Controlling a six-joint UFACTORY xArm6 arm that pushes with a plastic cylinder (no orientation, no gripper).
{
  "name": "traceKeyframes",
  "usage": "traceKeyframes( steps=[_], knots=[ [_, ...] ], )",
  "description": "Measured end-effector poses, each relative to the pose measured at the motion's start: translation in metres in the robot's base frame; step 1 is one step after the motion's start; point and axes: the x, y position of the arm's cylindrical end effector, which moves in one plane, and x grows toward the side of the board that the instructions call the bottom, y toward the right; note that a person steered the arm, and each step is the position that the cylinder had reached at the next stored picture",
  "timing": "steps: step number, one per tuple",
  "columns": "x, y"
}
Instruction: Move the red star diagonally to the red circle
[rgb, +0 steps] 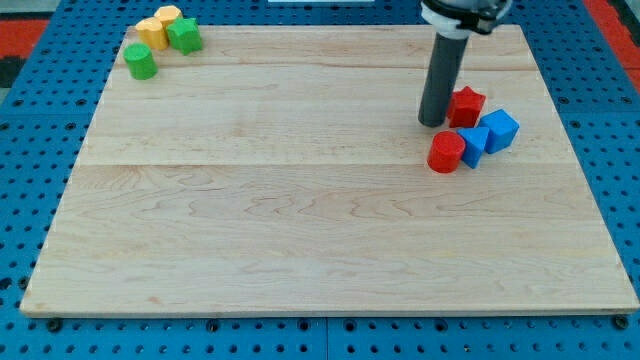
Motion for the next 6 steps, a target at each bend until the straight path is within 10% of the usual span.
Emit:
traceKeyframes(
  steps=[2, 4, 6],
  knots=[
    [-0.035, 0.088],
    [-0.099, 0.01],
    [-0.091, 0.129]
  ],
)
